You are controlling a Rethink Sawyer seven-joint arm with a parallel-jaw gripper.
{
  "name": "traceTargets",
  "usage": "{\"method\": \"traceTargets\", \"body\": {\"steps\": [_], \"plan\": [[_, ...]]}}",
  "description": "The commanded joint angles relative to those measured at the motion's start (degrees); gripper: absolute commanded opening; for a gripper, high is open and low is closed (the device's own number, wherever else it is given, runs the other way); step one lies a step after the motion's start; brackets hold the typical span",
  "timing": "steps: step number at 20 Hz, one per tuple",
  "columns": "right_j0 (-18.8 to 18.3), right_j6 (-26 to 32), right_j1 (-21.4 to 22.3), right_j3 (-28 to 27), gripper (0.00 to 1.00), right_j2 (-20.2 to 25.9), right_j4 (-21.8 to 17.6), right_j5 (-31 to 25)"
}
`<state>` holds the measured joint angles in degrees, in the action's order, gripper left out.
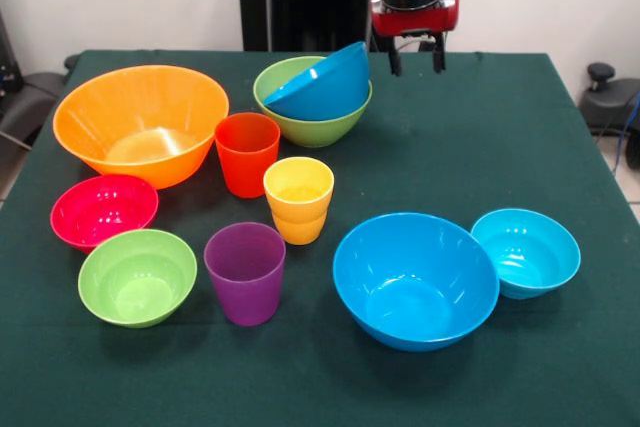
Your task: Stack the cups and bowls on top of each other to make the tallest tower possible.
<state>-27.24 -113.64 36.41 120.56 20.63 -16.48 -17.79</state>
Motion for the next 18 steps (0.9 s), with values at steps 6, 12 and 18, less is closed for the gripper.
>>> {"method": "traceTargets", "body": {"steps": [6,12,18], "plan": [[-2.37,0.13,6.42,0.13,1.00,2.43,-1.06,-3.76],[-4.27,1.29,8.82,1.51,1.00,3.99,-0.42,-5.81],[-5.71,1.43,11.03,2.98,1.00,5.54,0.37,-7.51]]}}
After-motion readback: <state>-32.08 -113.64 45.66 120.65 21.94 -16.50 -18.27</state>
